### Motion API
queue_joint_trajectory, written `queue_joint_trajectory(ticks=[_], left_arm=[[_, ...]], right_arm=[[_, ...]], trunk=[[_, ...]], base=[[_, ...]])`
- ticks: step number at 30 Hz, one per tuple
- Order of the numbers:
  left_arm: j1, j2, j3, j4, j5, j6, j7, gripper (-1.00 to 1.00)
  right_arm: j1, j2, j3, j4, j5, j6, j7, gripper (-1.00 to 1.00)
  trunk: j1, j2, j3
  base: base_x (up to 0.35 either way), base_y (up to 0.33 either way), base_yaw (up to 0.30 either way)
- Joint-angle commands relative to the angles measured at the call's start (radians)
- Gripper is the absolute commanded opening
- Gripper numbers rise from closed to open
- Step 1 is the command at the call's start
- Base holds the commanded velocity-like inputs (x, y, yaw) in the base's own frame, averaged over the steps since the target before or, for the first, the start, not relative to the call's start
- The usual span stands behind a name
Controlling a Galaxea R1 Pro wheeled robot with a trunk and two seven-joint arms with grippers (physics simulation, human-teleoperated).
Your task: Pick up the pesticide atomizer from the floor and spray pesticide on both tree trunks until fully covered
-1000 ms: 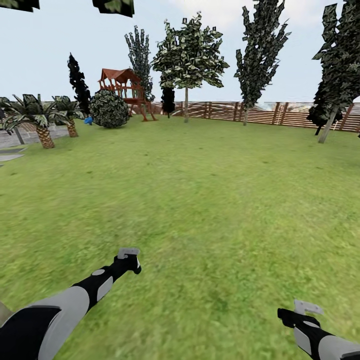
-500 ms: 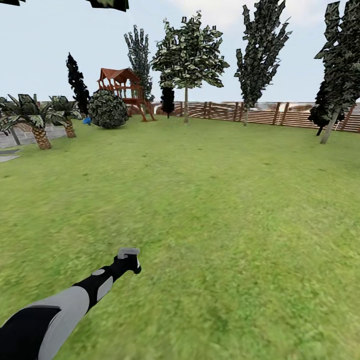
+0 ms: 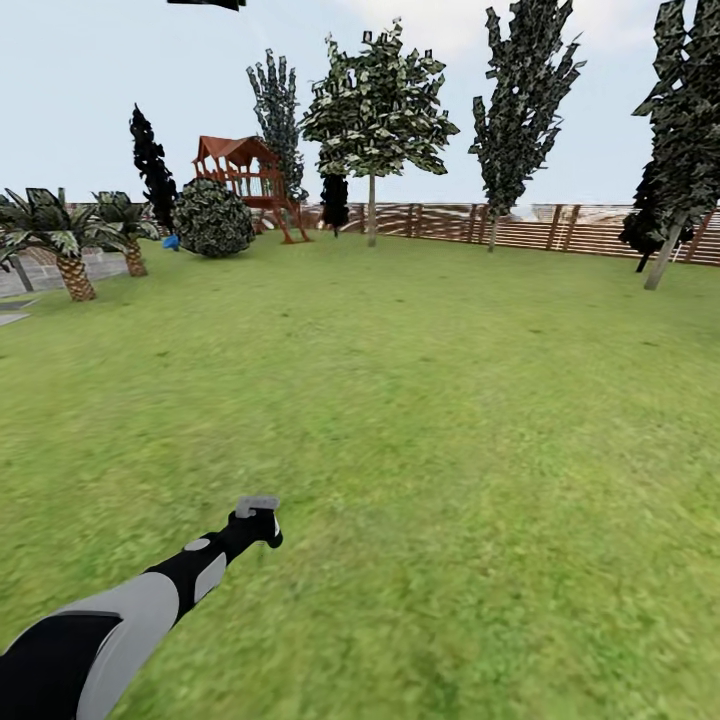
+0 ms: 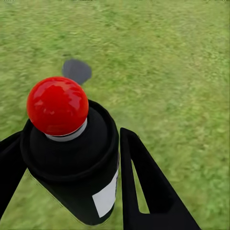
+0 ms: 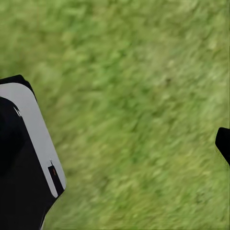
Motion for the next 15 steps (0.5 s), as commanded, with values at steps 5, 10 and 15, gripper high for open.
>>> queue_joint_trajectory(ticks=[5, 10, 15], left_arm=[[0.0, 0.0, 0.001, 0.0, 0.0, 0.0, 0.0, -1.0], [0.0, 0.001, 0.001, 0.0, 0.0, 0.0, 0.0, -1.0], [0.0, 0.0, 0.001, 0.0, 0.0, 0.0, 0.0, -1.0]], right_arm=[[0.0, 0.0, 0.0, 0.0, 0.0, 0.0, 0.0, 1.0], [0.0, 0.0, 0.0, 0.0, 0.001, 0.0, 0.0, 1.0], [0.0, 0.0, 0.0, 0.0, 0.0, 0.0, 0.0, 1.0]], trunk=[[0.0, 0.0, 0.0], [0.0, 0.0, 0.0], [0.0, 0.0, 0.0]], base=[[0.344, -0.084, 0.0], [0.344, -0.084, 0.0], [0.344, -0.084, 0.0]])
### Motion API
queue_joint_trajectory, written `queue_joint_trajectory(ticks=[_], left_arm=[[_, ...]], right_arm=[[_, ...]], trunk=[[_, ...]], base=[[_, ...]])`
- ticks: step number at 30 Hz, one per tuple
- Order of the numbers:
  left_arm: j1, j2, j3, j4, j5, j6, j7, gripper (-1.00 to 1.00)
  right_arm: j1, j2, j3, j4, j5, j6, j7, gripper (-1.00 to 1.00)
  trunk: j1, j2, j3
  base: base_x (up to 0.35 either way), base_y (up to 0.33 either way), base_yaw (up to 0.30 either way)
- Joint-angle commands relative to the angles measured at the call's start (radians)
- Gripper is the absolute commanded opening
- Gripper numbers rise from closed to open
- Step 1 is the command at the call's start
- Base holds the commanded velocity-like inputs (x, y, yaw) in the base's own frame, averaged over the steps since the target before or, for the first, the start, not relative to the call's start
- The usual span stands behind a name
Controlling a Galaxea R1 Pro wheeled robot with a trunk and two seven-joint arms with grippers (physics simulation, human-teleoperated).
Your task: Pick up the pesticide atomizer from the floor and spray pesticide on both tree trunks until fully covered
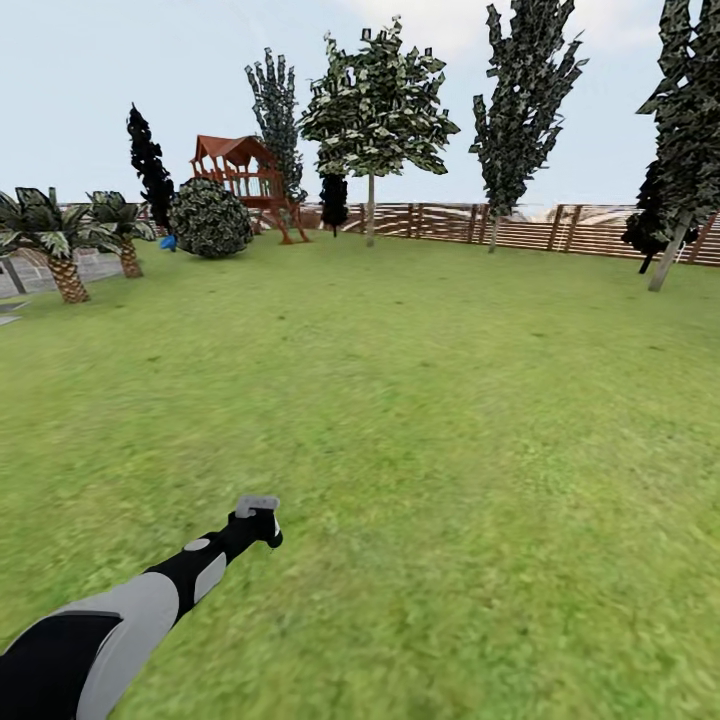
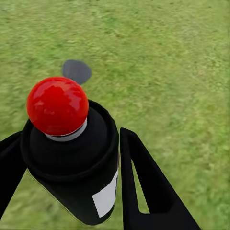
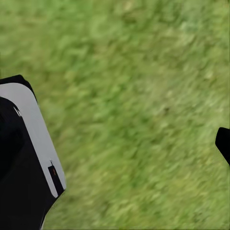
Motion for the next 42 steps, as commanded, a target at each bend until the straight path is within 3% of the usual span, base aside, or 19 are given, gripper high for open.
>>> queue_joint_trajectory(ticks=[1, 42], left_arm=[[0.0, 0.0, 0.001, 0.0, 0.0, 0.0, 0.0, -1.0], [0.0, -0.001, 0.001, 0.0, -0.001, 0.0, 0.0, -1.0]], right_arm=[[0.0, 0.0, 0.0, 0.0, 0.001, 0.0, 0.0, 1.0], [0.0, 0.0, 0.0, 0.0, 0.0, 0.0, 0.0, 1.0]], trunk=[[0.0, 0.0, 0.0], [0.0, 0.0, 0.0]], base=[[0.344, -0.084, 0.0], [0.346, -0.064, 0.0]])
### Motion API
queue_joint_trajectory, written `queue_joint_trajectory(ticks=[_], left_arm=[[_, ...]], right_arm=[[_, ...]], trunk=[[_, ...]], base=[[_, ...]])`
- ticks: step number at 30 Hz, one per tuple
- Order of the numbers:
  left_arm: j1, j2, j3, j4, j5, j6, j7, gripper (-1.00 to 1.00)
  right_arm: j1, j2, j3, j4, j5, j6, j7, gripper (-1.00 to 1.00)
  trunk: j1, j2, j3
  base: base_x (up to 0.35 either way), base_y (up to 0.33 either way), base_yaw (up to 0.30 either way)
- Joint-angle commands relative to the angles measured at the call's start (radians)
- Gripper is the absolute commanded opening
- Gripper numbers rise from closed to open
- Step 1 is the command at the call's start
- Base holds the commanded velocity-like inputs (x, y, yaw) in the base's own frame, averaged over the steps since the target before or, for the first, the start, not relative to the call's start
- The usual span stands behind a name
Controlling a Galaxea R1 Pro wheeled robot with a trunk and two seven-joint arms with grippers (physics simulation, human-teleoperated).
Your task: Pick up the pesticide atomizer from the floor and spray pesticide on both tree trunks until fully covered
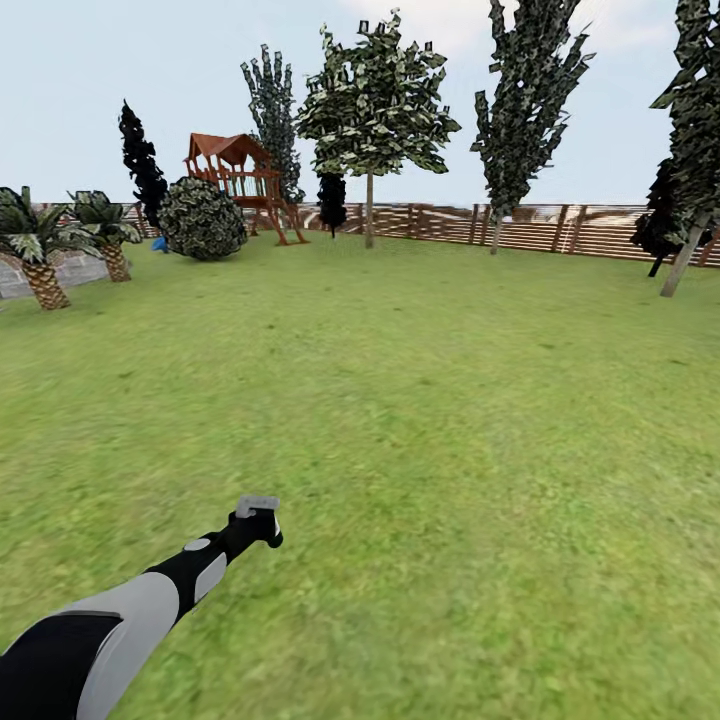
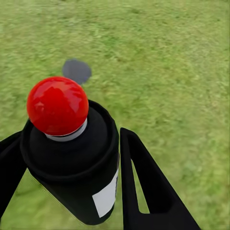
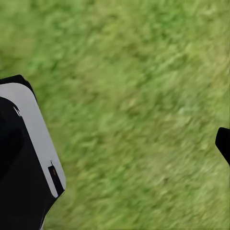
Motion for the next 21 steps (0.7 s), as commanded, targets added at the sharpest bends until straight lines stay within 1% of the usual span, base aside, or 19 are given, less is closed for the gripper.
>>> queue_joint_trajectory(ticks=[1, 16, 21], left_arm=[[0.0, 0.0, 0.001, 0.0, 0.0, 0.0, 0.0, -1.0], [0.0, 0.0, 0.001, 0.0, 0.0, 0.0, 0.0, -1.0], [0.0, 0.0, 0.001, 0.0, 0.0, 0.0, 0.0, -1.0]], right_arm=[[0.0, 0.0, 0.0, 0.0, 0.0, 0.0, 0.0, 1.0], [0.0, 0.0, 0.0, 0.0, 0.0, 0.0, 0.0, 1.0], [0.0, 0.0, 0.0, 0.0, 0.0, 0.0, 0.0, 1.0]], trunk=[[0.0, 0.0, 0.0], [0.0, 0.0, 0.0], [0.0, 0.0, 0.0]], base=[[0.35, 0.0, 0.0], [0.35, 0.001, 0.0], [0.35, 0.059, 0.0]])
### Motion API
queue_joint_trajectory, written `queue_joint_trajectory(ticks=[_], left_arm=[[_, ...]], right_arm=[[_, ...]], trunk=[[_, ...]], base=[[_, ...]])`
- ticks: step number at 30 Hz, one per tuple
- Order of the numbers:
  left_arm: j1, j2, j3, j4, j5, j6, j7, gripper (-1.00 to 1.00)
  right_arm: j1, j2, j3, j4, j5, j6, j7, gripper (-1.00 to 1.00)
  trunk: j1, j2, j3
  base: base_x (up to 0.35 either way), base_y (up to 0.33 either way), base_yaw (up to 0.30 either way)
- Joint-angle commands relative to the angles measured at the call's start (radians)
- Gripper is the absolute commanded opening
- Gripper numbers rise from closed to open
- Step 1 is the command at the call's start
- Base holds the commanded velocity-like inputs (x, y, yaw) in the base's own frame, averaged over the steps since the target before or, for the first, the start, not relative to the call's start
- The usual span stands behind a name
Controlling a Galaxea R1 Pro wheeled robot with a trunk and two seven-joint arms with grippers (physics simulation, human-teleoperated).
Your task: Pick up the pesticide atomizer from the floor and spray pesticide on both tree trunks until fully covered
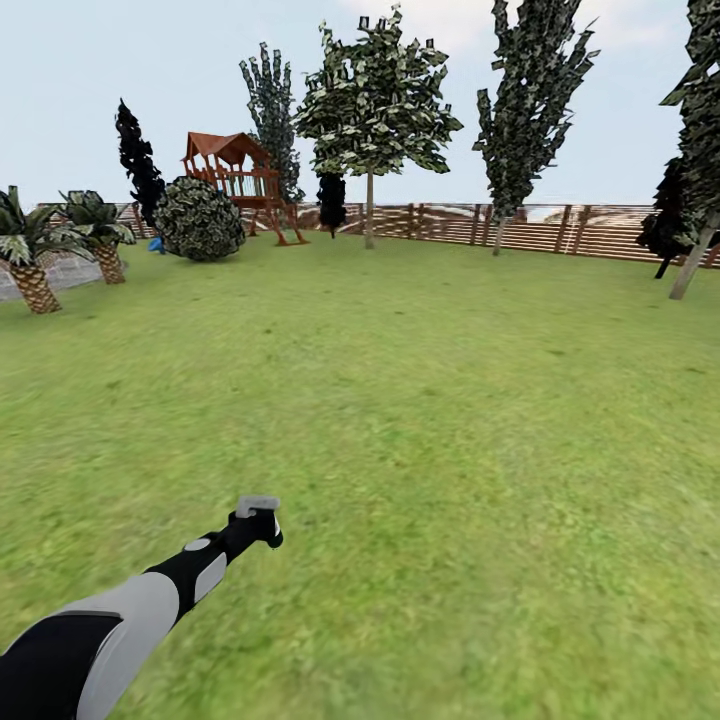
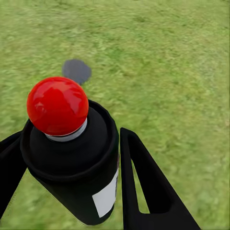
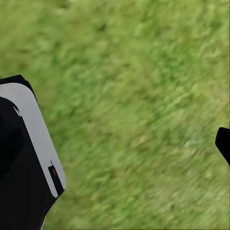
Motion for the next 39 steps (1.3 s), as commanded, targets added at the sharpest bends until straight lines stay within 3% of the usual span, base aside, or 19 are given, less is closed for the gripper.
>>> queue_joint_trajectory(ticks=[1, 39], left_arm=[[0.0, 0.0, 0.001, 0.0, 0.0, 0.0, 0.0, -1.0], [0.0, -0.001, 0.001, 0.0, 0.0, 0.0, 0.0, -1.0]], right_arm=[[0.0, 0.0, 0.0, 0.0, 0.0, 0.0, 0.0, 1.0], [0.0, 0.0, 0.0, 0.0, 0.0, 0.0, 0.0, 1.0]], trunk=[[0.0, 0.0, 0.0], [0.0, 0.0, 0.0]], base=[[0.35, 0.074, 0.0], [0.35, 0.026, 0.0]])
